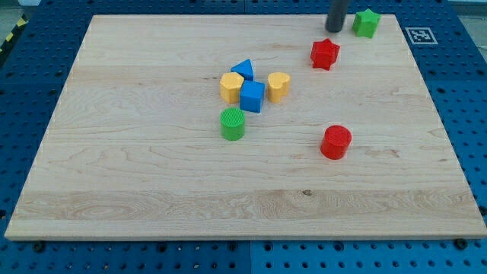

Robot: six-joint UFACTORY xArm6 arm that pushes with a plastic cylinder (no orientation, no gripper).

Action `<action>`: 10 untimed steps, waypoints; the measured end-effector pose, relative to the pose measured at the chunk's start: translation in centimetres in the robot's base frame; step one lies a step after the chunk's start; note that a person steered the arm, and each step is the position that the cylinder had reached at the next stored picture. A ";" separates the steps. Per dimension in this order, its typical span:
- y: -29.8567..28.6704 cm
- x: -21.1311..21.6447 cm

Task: Move the red star slightly right

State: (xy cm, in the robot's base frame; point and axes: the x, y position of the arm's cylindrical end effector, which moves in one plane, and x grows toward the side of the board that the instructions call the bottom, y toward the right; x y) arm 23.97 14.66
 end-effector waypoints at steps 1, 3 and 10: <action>-5.5 2.6; -6.3 3.1; -4.4 6.5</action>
State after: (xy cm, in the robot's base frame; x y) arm 30.48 10.26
